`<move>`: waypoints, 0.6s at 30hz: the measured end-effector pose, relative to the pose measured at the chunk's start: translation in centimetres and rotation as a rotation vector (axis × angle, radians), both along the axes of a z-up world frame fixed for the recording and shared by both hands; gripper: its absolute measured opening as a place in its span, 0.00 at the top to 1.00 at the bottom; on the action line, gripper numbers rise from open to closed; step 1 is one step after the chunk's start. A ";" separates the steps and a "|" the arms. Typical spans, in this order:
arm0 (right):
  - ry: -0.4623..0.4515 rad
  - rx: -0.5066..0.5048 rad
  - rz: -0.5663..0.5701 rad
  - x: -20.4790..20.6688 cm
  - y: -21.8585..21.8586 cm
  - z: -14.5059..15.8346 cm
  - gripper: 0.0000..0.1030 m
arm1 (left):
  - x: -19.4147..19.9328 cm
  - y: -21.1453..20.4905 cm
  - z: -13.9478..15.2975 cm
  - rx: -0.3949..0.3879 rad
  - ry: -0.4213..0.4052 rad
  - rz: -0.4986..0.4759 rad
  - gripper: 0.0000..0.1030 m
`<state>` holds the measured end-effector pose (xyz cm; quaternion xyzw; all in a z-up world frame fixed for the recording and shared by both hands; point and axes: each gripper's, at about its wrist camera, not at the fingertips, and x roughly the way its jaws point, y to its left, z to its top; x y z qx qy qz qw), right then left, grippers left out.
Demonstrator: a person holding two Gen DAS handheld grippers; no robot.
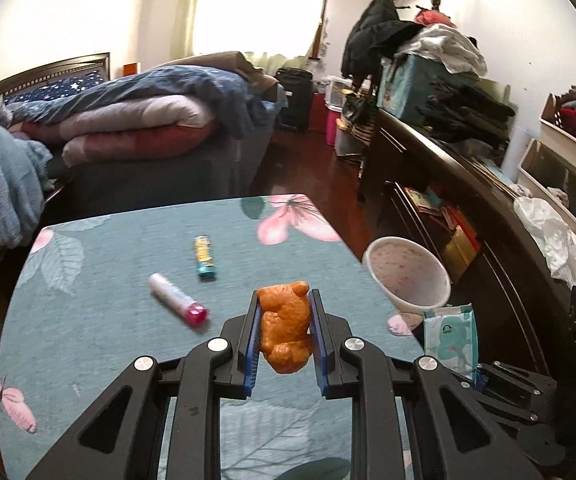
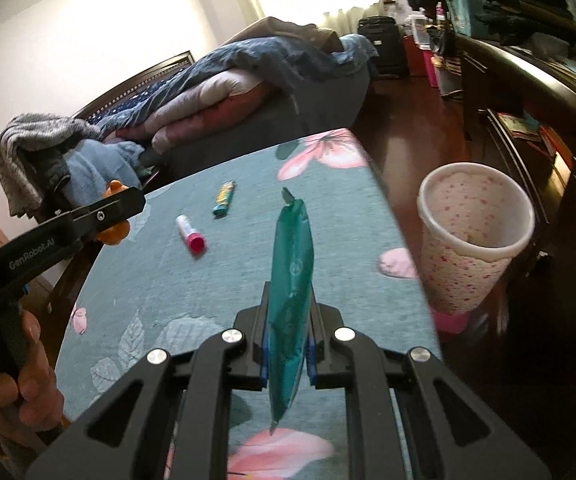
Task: Collect trash
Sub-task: 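Carry the bear and tissue packet to the wastebasket and open both grippers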
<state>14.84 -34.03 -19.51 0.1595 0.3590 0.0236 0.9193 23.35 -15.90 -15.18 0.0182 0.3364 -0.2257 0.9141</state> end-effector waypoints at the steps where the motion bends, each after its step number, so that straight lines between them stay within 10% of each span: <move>1: -0.001 0.002 -0.008 -0.1 -0.5 0.0 0.86 | 0.0 -0.6 0.0 0.002 0.001 -0.009 0.78; 18: -0.007 0.039 -0.145 -0.5 -8.7 -1.6 0.86 | 0.8 -10.3 -0.6 0.046 -0.004 -0.150 0.78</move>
